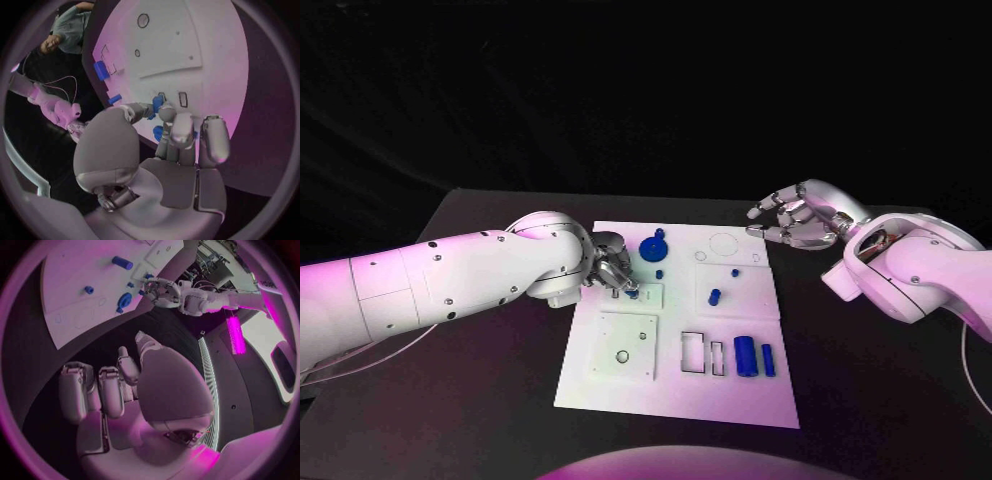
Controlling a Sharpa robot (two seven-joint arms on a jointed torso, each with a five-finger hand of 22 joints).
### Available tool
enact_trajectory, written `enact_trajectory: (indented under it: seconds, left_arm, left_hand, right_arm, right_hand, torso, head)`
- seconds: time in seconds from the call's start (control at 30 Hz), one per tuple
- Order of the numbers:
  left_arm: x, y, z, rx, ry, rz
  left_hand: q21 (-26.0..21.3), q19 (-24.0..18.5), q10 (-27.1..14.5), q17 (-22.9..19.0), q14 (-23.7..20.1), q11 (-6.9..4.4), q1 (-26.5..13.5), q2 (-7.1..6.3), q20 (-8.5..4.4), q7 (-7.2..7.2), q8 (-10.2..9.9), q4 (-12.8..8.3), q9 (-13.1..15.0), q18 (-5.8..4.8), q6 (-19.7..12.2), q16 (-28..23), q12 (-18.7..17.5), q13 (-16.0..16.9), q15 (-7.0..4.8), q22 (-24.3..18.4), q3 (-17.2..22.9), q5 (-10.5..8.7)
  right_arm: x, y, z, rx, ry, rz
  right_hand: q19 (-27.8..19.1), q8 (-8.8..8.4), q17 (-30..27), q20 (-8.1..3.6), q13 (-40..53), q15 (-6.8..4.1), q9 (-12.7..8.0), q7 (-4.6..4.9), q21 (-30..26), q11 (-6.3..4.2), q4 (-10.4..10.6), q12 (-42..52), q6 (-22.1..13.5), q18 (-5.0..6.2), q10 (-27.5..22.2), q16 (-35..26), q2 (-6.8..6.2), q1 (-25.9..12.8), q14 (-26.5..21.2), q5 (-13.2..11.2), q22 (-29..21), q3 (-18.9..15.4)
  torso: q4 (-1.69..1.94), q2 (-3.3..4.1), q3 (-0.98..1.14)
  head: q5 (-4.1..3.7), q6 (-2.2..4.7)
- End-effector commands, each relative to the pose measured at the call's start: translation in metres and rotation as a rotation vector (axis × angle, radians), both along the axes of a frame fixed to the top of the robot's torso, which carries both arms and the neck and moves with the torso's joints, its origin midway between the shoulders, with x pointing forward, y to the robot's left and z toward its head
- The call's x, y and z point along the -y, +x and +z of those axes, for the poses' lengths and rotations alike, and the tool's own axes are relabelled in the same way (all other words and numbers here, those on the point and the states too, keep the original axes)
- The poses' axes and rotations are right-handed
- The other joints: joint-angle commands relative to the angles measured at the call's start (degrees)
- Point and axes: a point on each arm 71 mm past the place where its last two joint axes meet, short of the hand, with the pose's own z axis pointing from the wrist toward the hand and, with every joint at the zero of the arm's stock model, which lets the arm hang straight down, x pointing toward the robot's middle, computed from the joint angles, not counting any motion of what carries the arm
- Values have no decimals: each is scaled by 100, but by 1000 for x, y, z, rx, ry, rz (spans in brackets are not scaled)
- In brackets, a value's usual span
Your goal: Assemble the parts on the task board
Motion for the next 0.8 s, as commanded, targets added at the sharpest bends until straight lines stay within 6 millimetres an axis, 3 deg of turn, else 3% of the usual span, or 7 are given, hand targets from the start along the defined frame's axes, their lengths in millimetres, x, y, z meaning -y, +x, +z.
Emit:
enact_trajectory:
  seconds: [0.03, 0.8]
  left_arm:
    - [2, -1, -1, -11, 27, -30]
    - [7, -2, -7, -33, 45, -54]
  left_hand:
    - [26, 12, 33, 7, 0, 4, 12, 65, -48, -37, 38, -1091, 173, -65, 25, -37, -8, -11, -30, 10, 1121, 40]
    - [33, 26, 59, 7, 1, -2, -13, 78, -53, -44, 62, -1095, 193, -69, 17, -38, 24, 17, -35, 28, 1127, 34]
  right_arm:
    - [-1, -1, 0, 1, -4, 11]
    - [-1, -1, -1, -2, -4, 12]
  right_hand:
    - [-21, 18, 660, 1, -8, -36, -9, -10, -29, -6, 31, -28, 49, 78, -34, -39, 0, -10, 412, 27, 840, 0]
    - [-22, 21, 664, -1, -9, -38, -13, -11, -33, -7, 35, -29, 50, 79, -32, -38, 11, -18, 413, 51, 839, 1]
  torso:
    - [1, -1, -1]
    - [1, -2, 8]
  head:
    - [-4, -6]
    - [0, -18]
